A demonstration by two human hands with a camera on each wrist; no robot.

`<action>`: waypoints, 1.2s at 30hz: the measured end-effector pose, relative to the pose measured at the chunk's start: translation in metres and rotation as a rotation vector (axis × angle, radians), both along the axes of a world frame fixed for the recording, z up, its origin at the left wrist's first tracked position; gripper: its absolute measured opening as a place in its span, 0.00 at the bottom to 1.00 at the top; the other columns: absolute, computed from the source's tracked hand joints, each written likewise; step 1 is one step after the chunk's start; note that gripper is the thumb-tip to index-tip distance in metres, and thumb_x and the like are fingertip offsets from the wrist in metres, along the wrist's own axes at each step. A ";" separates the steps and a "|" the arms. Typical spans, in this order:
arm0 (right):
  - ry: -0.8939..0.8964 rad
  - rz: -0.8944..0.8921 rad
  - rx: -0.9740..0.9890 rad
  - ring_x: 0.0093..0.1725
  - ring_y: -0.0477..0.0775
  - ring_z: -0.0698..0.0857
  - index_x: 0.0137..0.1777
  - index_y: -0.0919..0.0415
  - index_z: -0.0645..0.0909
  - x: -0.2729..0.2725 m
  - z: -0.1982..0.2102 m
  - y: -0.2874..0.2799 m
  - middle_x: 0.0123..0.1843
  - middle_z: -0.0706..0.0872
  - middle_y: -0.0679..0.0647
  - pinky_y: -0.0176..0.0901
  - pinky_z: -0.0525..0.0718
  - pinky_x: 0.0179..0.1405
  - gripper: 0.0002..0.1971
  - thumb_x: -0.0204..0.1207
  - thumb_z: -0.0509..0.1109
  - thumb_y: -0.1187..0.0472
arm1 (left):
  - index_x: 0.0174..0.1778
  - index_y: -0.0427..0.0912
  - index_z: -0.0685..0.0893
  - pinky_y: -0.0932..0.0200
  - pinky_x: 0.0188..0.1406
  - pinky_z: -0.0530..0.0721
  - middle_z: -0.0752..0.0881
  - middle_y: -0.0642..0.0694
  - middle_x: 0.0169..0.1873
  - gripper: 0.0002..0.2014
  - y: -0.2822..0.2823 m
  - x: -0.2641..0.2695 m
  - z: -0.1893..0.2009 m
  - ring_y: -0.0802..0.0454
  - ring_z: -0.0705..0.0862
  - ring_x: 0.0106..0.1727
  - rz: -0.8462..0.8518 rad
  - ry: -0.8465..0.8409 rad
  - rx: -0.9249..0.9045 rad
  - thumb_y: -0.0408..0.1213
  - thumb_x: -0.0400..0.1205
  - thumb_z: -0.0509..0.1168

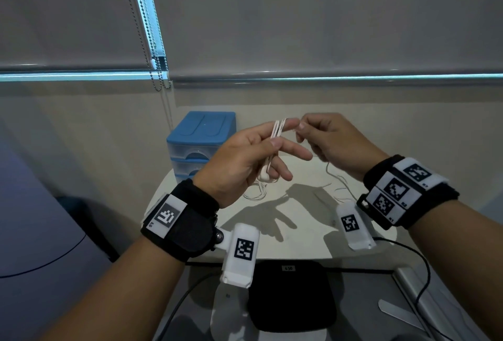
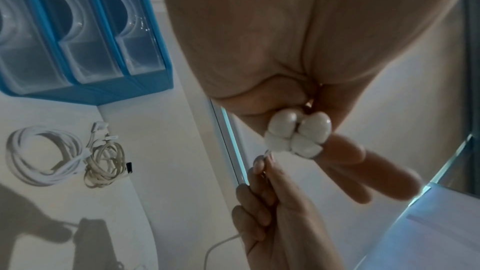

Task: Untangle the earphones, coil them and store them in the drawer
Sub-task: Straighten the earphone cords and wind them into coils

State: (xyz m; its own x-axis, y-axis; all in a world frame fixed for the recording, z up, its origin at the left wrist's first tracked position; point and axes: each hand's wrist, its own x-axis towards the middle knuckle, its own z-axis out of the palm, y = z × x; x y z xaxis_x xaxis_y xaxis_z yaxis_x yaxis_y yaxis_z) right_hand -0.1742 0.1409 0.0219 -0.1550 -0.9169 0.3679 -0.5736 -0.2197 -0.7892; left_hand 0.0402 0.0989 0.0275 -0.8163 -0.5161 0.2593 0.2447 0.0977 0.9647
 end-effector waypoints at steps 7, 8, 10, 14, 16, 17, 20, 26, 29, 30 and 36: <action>-0.018 0.091 0.096 0.25 0.46 0.66 0.40 0.51 0.85 0.024 -0.011 0.016 0.23 0.71 0.43 0.39 0.67 0.27 0.14 0.86 0.65 0.51 | 0.81 0.33 0.70 0.68 0.29 0.81 0.91 0.35 0.56 0.20 0.001 -0.004 -0.001 0.55 0.88 0.32 0.093 0.056 0.043 0.30 0.92 0.53; 0.009 0.120 0.109 0.25 0.44 0.66 0.45 0.48 0.88 0.027 -0.012 0.018 0.23 0.72 0.41 0.39 0.68 0.28 0.12 0.87 0.65 0.53 | 0.82 0.33 0.68 0.68 0.32 0.84 0.91 0.35 0.58 0.21 0.000 -0.005 -0.001 0.54 0.91 0.36 0.125 0.073 0.049 0.30 0.92 0.53; 0.161 0.173 0.137 0.26 0.40 0.70 0.46 0.57 0.88 0.032 -0.011 0.023 0.26 0.76 0.40 0.36 0.71 0.32 0.14 0.89 0.64 0.56 | 0.84 0.33 0.65 0.65 0.47 0.89 0.91 0.36 0.60 0.22 -0.004 -0.007 -0.003 0.50 0.93 0.52 0.177 0.122 0.087 0.29 0.92 0.53; 0.359 0.272 0.203 0.26 0.39 0.73 0.40 0.58 0.84 0.041 0.012 0.037 0.26 0.76 0.37 0.29 0.70 0.30 0.15 0.89 0.64 0.58 | 0.86 0.34 0.61 0.60 0.65 0.85 0.87 0.38 0.67 0.24 -0.011 -0.009 -0.008 0.49 0.88 0.67 0.239 0.124 0.079 0.26 0.92 0.52; 0.357 0.285 0.172 0.26 0.39 0.74 0.40 0.58 0.84 0.040 0.030 0.042 0.26 0.77 0.36 0.27 0.70 0.30 0.14 0.88 0.65 0.60 | 0.85 0.36 0.63 0.56 0.63 0.86 0.90 0.41 0.62 0.23 -0.011 -0.008 -0.010 0.51 0.90 0.61 0.251 0.030 -0.025 0.27 0.92 0.53; 0.352 0.285 0.147 0.26 0.38 0.74 0.40 0.59 0.85 0.038 0.039 0.042 0.27 0.77 0.37 0.27 0.70 0.30 0.13 0.87 0.66 0.61 | 0.84 0.37 0.67 0.51 0.62 0.85 0.92 0.41 0.58 0.22 -0.010 -0.008 -0.011 0.50 0.91 0.57 0.250 -0.016 -0.086 0.28 0.92 0.54; 0.378 0.225 0.064 0.26 0.38 0.75 0.41 0.63 0.84 0.030 0.058 0.037 0.26 0.79 0.37 0.27 0.70 0.30 0.12 0.87 0.66 0.62 | 0.69 0.34 0.81 0.43 0.55 0.82 0.90 0.34 0.49 0.14 -0.007 -0.010 -0.012 0.45 0.89 0.47 0.183 -0.050 -0.202 0.29 0.93 0.53; 0.233 0.025 -0.043 0.25 0.43 0.67 0.41 0.58 0.81 0.008 0.046 0.016 0.22 0.71 0.39 0.41 0.67 0.29 0.14 0.89 0.64 0.56 | 0.66 0.30 0.83 0.60 0.29 0.61 0.69 0.46 0.29 0.18 -0.001 -0.011 -0.007 0.54 0.64 0.30 0.161 -0.023 -0.121 0.33 0.93 0.50; 0.087 0.046 0.052 0.26 0.46 0.67 0.38 0.53 0.79 0.002 0.021 0.010 0.25 0.70 0.40 0.40 0.66 0.27 0.16 0.90 0.62 0.55 | 0.65 0.28 0.84 0.59 0.27 0.58 0.66 0.47 0.28 0.20 -0.002 -0.011 -0.002 0.53 0.60 0.28 0.164 0.028 -0.070 0.37 0.93 0.50; 0.071 0.075 0.098 0.26 0.47 0.67 0.38 0.52 0.79 0.003 0.013 0.010 0.26 0.70 0.41 0.40 0.66 0.27 0.16 0.90 0.62 0.55 | 0.66 0.29 0.83 0.58 0.26 0.59 0.68 0.48 0.27 0.19 -0.003 -0.011 -0.001 0.54 0.61 0.27 0.174 0.054 -0.054 0.36 0.93 0.51; 0.262 0.255 0.238 0.29 0.40 0.71 0.42 0.62 0.80 0.029 -0.002 0.025 0.27 0.76 0.37 0.32 0.72 0.32 0.15 0.90 0.62 0.56 | 0.77 0.29 0.74 0.66 0.45 0.87 0.93 0.37 0.51 0.18 -0.006 -0.012 -0.001 0.53 0.93 0.48 0.261 0.160 0.065 0.27 0.91 0.55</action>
